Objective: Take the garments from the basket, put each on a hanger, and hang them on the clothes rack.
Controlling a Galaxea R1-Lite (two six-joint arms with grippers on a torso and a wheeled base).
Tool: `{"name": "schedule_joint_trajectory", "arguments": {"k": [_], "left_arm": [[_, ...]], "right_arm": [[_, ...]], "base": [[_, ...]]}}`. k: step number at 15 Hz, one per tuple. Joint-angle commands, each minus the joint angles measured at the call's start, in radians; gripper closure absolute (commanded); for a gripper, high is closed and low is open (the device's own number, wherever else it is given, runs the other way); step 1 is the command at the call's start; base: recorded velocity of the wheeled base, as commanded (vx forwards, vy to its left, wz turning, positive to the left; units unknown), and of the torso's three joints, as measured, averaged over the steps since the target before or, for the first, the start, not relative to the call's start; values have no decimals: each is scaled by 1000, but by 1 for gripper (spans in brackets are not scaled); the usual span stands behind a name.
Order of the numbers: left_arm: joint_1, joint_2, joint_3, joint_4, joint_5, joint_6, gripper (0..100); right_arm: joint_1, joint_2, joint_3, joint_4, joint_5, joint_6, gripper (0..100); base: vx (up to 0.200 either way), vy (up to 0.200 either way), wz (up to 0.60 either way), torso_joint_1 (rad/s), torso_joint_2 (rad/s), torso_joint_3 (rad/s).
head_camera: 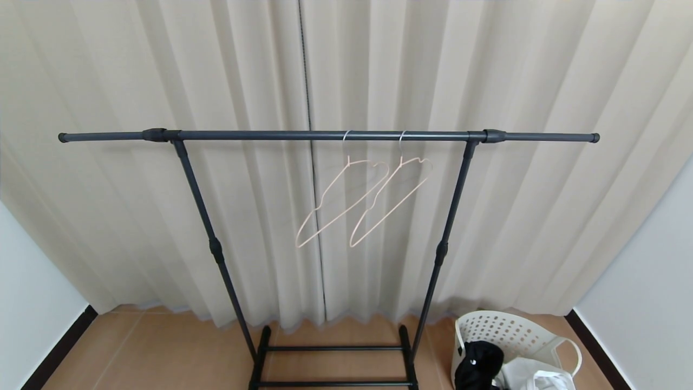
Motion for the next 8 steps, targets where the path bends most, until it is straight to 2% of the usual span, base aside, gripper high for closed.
{"name": "schedule_joint_trajectory", "arguments": {"k": [1, 8], "left_arm": [[0, 1, 0, -1, 1, -1, 0], [0, 1, 0, -1, 0, 2, 0]], "right_arm": [[-1, 0, 0, 0, 1, 0, 0], [1, 0, 0, 0, 1, -2, 0]], "base": [[0, 0, 0, -144, 330, 183], [0, 0, 0, -144, 355, 197]]}}
